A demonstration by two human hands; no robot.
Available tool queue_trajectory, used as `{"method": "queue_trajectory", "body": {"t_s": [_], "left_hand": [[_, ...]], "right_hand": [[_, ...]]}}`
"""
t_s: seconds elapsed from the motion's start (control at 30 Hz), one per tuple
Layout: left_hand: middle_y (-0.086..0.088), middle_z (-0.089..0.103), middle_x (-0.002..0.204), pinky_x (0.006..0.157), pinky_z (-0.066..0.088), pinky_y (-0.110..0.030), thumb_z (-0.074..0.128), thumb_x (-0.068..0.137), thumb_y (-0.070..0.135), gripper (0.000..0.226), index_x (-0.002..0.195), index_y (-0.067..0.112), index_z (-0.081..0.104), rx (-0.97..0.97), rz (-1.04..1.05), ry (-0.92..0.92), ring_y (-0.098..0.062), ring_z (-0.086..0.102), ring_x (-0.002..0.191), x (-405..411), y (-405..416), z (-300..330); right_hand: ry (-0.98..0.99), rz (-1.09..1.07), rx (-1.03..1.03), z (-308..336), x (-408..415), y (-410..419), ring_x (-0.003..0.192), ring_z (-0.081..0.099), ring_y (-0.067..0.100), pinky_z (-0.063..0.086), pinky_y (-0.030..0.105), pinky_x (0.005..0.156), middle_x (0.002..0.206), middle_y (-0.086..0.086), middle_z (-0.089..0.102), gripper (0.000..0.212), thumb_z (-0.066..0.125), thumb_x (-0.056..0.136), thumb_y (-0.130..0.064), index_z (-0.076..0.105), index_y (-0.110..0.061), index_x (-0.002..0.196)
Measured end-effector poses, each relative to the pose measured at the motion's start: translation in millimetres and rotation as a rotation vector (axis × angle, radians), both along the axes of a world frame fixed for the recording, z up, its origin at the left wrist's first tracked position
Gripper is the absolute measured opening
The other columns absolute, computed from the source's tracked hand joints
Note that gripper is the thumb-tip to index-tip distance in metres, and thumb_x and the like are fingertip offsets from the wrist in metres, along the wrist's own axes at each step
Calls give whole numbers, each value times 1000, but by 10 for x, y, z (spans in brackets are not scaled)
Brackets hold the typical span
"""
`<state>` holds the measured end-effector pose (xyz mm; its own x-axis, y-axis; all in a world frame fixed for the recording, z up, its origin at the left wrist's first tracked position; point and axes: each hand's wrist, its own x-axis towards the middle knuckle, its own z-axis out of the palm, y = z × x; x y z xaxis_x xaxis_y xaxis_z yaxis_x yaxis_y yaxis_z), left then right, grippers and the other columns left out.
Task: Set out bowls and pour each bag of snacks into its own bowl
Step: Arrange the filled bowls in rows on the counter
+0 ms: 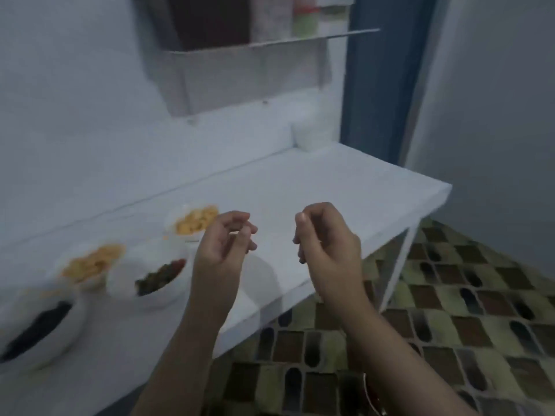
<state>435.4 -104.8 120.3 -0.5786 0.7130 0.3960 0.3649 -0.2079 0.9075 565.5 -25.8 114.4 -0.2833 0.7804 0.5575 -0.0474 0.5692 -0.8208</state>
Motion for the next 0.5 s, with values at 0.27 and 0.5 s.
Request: {"method": "queue_trajectory", "body": {"t_s": [0.27, 0.5], "left_hand": [[6, 67, 90, 76, 53, -23, 53, 98, 9, 13, 103, 17, 62, 28, 526, 17, -5, 64, 74, -997, -1834, 75], [7, 68, 96, 73, 49, -15, 53, 97, 7, 23, 93, 28, 63, -33, 768, 27, -4, 63, 82, -1764, -3040, -63]], "right_hand": [[20, 498, -27, 122, -1494, -1277, 54, 56, 17, 47, 26, 51, 67, 2, 61, 22, 48, 103, -24, 57, -22, 83], [-138, 716, 74, 46, -2650, -2203, 56, 55, 7, 43, 21, 53, 69, -5, 63, 21, 46, 102, -22, 58, -22, 85]]}}
